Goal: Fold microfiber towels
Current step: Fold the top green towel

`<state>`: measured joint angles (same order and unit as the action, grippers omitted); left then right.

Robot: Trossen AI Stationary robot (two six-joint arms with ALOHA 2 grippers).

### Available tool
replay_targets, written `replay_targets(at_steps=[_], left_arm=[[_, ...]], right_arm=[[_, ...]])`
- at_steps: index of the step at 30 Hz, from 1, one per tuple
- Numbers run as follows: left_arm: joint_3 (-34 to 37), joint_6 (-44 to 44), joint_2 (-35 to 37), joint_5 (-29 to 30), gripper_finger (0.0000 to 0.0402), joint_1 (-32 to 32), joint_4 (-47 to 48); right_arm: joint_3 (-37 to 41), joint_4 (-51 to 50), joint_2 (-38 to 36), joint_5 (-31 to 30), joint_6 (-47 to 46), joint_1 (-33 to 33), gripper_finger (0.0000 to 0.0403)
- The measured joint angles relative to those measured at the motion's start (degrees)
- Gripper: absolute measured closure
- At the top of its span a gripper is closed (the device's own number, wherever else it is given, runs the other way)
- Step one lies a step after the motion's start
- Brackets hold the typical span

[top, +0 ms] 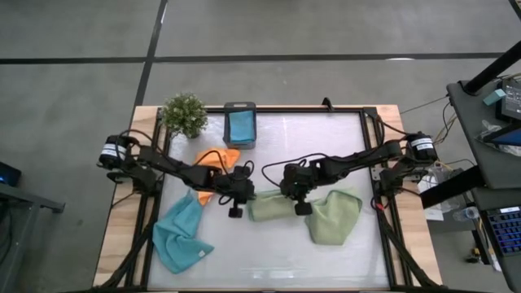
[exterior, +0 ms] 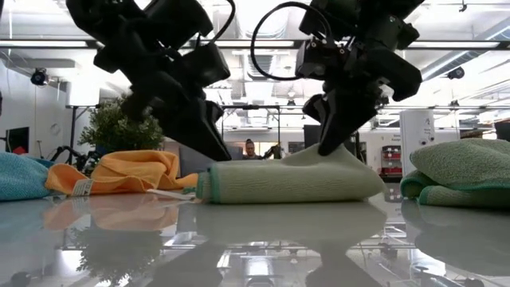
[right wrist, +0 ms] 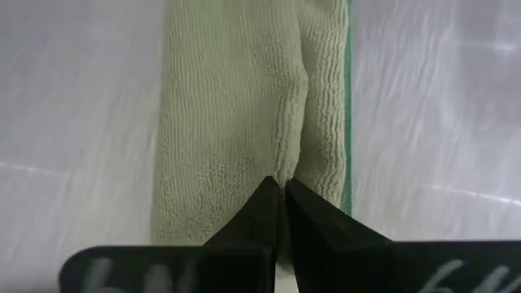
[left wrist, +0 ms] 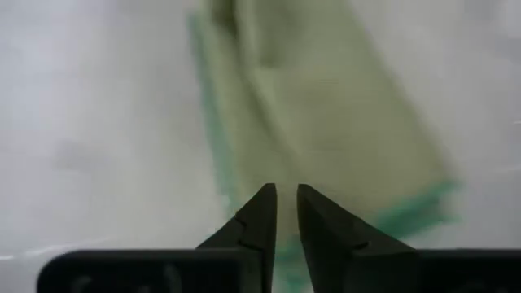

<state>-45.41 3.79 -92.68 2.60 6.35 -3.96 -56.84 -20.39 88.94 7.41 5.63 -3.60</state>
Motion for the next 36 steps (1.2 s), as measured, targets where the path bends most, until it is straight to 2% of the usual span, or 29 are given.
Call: replay_targets(at_steps=[3, 7, 16, 22, 28, 36], left_arm=[[0.00, 5.87, 0.01, 5.12, 0.0368, -1.09, -0.35], [0.63, 9.97, -1.06, 5.69, 0.0369, -3.84, -2.57], [0.81, 11.63, -7.94, -2.14, 0.0369, -5.92, -6.42], [0.56, 11.56, -9.94, -6.54, 0.0369, -5.99, -9.82], [0.55, 11.54, -9.92, -7.07, 0.0369, -5.97, -9.60], [0.46, 10.04, -9.99, -7.24, 0.0369, -5.97, -9.49]], right_arm=[[-0.73, 0.07, -0.04, -0.02, 1.16, 0.00, 0.0392], [-1.51, -0.09, -0.10, -0.04, 1.87, -0.02, 0.0392], [-2.93, -0.36, -0.30, -1.87, 2.19, 0.04, 0.0392], [-3.09, -0.35, -0.06, -3.45, -0.15, 2.87, 0.0392], [-2.01, -0.49, 1.67, -3.31, -2.63, 6.78, 0.0392], [-2.01, 1.92, 3.85, -2.72, -2.91, 7.13, 0.0392]])
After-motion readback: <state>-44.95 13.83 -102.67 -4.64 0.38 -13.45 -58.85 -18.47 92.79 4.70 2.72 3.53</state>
